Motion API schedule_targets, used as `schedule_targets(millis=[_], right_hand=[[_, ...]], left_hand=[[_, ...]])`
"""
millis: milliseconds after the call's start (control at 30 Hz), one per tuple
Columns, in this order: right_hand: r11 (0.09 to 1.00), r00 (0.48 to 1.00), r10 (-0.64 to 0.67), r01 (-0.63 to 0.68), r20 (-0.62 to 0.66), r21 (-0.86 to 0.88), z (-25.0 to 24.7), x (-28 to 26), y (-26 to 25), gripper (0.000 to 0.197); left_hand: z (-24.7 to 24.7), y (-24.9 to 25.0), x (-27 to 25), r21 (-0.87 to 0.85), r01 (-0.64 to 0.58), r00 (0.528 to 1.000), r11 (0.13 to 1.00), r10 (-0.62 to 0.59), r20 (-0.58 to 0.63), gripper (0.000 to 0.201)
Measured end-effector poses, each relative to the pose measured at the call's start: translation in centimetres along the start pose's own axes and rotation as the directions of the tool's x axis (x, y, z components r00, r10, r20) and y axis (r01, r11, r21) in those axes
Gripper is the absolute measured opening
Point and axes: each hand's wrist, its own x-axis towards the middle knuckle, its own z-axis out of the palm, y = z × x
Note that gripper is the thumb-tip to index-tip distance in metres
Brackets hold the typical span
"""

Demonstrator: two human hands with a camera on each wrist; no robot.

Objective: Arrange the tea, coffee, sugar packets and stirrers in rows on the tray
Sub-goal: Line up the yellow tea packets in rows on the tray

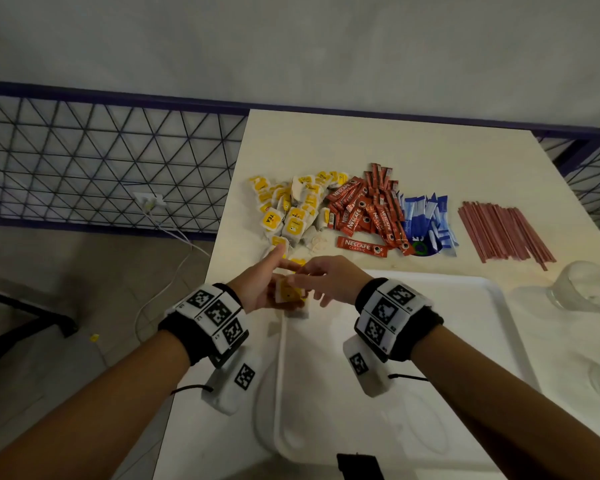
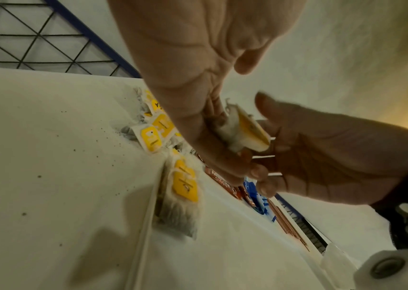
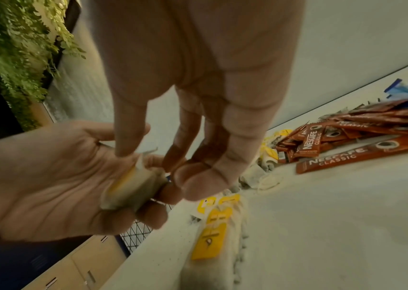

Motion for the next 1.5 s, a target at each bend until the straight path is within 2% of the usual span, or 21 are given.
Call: schedule_targets(millis=[167, 333, 467, 600, 667, 733, 867, 1033, 1100, 1233, 1333, 1500], right_hand=[[1.000, 1.000, -0.023, 0.023, 0.004, 0.021, -0.4, -0.3, 0.5, 0.025], [0.991, 0.990, -0.131, 0.131, -0.052, -0.016, -0.4, -0.5, 1.2, 0.014], [0.990, 0.985, -0.140, 0.142, -0.099, 0.017, -0.8, -0.5, 1.4, 0.023], [0.989, 0.987, -0.137, 0.141, -0.082, 0.044, -0.7, -0.4, 1.9, 0.022], [0.990, 0.989, -0.127, 0.131, -0.069, 0.052, -0.5, -0.4, 2.2, 0.021], [0.989, 0.990, -0.127, 0.131, -0.060, 0.069, -0.3, -0.4, 2.4, 0.018], [0.990, 0.992, -0.121, 0.123, -0.035, 0.066, -0.4, -0.5, 2.8, 0.008], [0.992, 0.995, -0.099, 0.099, -0.004, -0.082, 0.2, -0.8, 3.6, 0.009], [0.988, 0.997, -0.081, 0.080, -0.002, -0.130, 0.6, -0.9, 3.8, 0.008], [0.974, 1.000, -0.025, 0.026, 0.007, -0.224, 1.4, -1.1, 4.0, 0.023], [0.951, 0.999, 0.008, 0.005, 0.042, -0.308, 1.9, -0.9, 4.1, 0.024], [0.944, 1.000, 0.022, -0.017, 0.012, -0.329, 2.4, 0.0, 3.5, 0.023]], left_hand=[[0.2, -0.5, -0.3, -0.091, -0.026, 0.998, 0.996, 0.022, -0.055, 0.044], [0.4, -1.2, -0.6, -0.123, -0.040, 0.997, 0.992, 0.031, -0.073, 0.048], [0.3, -2.1, -1.0, 0.098, -0.089, 0.992, 0.991, 0.097, -0.086, 0.034], [0.1, -3.3, -0.9, 0.381, -0.194, 0.953, 0.904, 0.265, -0.144, 0.005], [-0.1, -3.8, -0.8, 0.514, -0.248, 0.922, 0.821, 0.363, -0.134, 0.016], [-0.3, -4.2, -0.6, 0.607, -0.261, 0.912, 0.751, 0.398, -0.100, 0.025], [-0.4, -5.1, -0.3, 0.703, -0.220, 0.930, 0.676, 0.364, -0.060, 0.025], [-0.6, -6.3, -0.1, 0.776, -0.139, 0.956, 0.615, 0.289, -0.057, 0.014], [-0.4, -6.6, -0.2, 0.795, -0.138, 0.962, 0.590, 0.271, -0.033, 0.020], [-0.3, -7.0, -0.6, 0.853, -0.153, 0.974, 0.500, 0.221, 0.045, 0.031], [-0.9, -6.9, -0.7, 0.881, -0.141, 0.974, 0.452, 0.223, 0.041, 0.033], [-2.5, -5.9, -0.4, 0.844, -0.087, 0.954, 0.530, 0.287, -0.082, 0.022]])
